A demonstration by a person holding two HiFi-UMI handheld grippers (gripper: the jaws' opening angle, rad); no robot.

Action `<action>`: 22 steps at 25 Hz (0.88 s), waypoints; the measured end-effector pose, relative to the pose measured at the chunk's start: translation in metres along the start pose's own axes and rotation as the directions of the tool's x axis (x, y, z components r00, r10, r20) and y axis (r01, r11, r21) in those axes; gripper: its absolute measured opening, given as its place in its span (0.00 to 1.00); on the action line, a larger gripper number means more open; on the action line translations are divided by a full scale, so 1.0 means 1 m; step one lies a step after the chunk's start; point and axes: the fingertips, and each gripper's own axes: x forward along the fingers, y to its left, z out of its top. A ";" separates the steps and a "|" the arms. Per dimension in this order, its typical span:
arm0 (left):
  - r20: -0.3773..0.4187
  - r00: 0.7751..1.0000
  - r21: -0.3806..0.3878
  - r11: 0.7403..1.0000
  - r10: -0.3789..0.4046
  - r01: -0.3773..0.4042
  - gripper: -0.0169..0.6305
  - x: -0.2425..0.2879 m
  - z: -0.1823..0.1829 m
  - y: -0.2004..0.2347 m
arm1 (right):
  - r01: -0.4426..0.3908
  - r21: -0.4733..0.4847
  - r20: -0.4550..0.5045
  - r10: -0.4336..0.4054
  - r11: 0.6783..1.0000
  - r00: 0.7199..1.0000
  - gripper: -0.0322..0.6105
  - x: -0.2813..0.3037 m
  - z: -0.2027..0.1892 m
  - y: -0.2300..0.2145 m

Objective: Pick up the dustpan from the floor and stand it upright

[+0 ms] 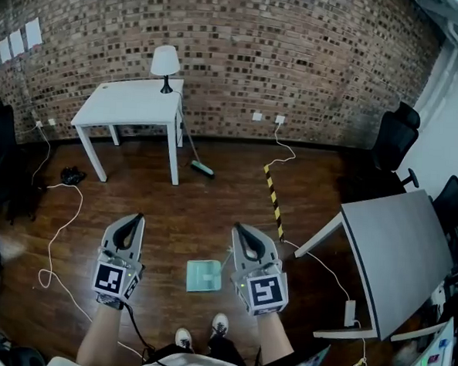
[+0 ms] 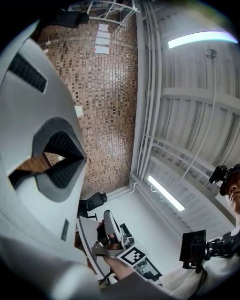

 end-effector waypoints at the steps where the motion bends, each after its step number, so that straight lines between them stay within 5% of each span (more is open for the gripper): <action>1: 0.004 1.000 -0.005 1.000 0.002 -0.002 0.04 -0.007 0.002 0.001 | 0.015 -0.006 0.021 -0.014 1.000 1.000 0.02 -0.004 0.002 0.004; 9: 0.016 1.000 -0.048 0.999 0.018 -0.017 0.04 -0.064 0.013 0.003 | 0.069 0.004 0.091 -0.069 0.998 0.993 0.02 -0.052 0.023 0.050; 22: 0.011 0.997 -0.030 0.997 0.078 -0.078 0.04 -0.213 0.084 -0.135 | 0.047 0.024 0.137 -0.050 0.999 0.989 0.02 -0.258 0.050 0.073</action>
